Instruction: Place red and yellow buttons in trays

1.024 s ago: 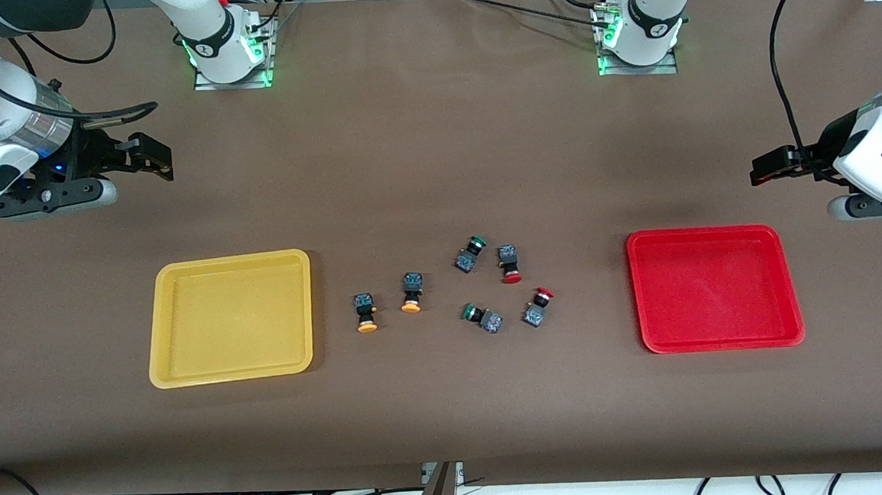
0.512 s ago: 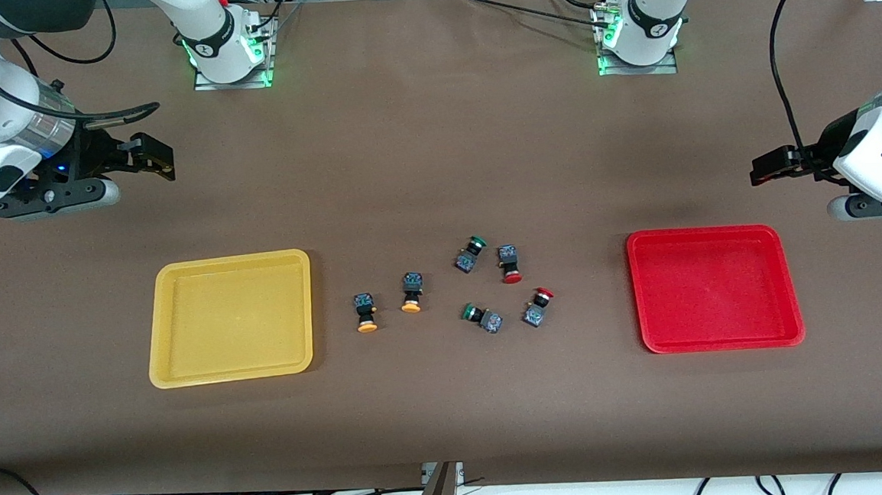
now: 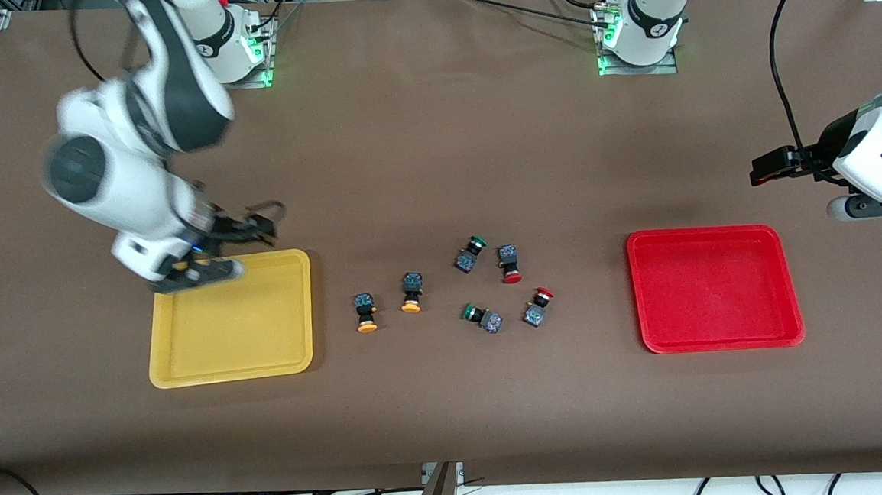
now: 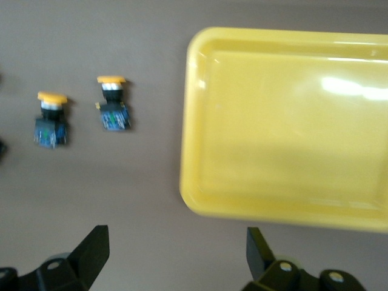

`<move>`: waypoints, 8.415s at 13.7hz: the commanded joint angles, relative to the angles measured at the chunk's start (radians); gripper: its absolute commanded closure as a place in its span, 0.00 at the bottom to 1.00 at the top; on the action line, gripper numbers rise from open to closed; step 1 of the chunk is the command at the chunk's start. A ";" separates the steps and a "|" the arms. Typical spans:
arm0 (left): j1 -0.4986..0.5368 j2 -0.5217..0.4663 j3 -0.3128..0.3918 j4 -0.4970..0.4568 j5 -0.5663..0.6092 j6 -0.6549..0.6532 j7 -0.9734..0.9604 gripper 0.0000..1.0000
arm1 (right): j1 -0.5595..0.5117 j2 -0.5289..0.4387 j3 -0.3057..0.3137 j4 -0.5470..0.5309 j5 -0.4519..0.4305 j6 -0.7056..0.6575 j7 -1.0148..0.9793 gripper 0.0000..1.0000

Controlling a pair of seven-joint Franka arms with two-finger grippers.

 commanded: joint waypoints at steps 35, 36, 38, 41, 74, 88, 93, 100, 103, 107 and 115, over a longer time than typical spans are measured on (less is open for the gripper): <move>-0.530 0.535 -0.020 -0.148 -0.004 0.771 -0.669 0.00 | -0.092 0.357 -0.130 0.165 0.017 0.169 -0.270 0.30; -0.530 0.535 -0.020 -0.157 -0.004 0.781 -0.669 0.04 | -0.094 0.362 -0.130 0.165 0.017 0.170 -0.262 0.08; -0.531 0.535 -0.020 -0.157 -0.004 0.783 -0.669 0.23 | -0.086 0.354 -0.130 0.177 0.069 0.144 -0.254 0.01; -0.539 0.536 -0.020 -0.155 -0.006 0.785 -0.671 0.41 | -0.037 0.337 -0.129 0.263 0.150 0.017 -0.127 0.01; 0.274 0.380 -0.120 -0.249 0.102 0.653 0.161 0.00 | 0.047 0.326 -0.147 0.187 0.086 0.022 -0.095 0.74; -0.174 0.610 -0.229 0.033 0.119 0.864 0.010 0.00 | 0.041 0.035 -0.181 0.167 0.094 -0.196 -0.067 0.01; -0.261 0.685 -0.194 0.052 0.189 0.996 0.007 0.00 | 0.041 -0.215 -0.190 0.090 -0.012 -0.399 -0.067 0.01; -0.275 0.697 -0.186 0.024 0.197 0.998 0.003 0.74 | 0.012 -0.277 -0.180 0.082 -0.061 -0.409 -0.084 0.01; -0.246 0.667 -0.161 0.027 0.194 0.990 0.001 0.88 | -0.095 -0.252 -0.135 0.088 -0.023 -0.398 -0.154 0.01; -0.097 0.512 -0.166 -0.029 0.194 0.804 0.006 0.84 | -0.239 -0.276 0.001 0.107 -0.034 -0.444 -0.168 0.01; 0.110 0.301 -0.157 -0.468 0.195 0.977 0.004 0.78 | -0.287 -0.336 0.047 0.098 -0.086 -0.452 -0.159 0.01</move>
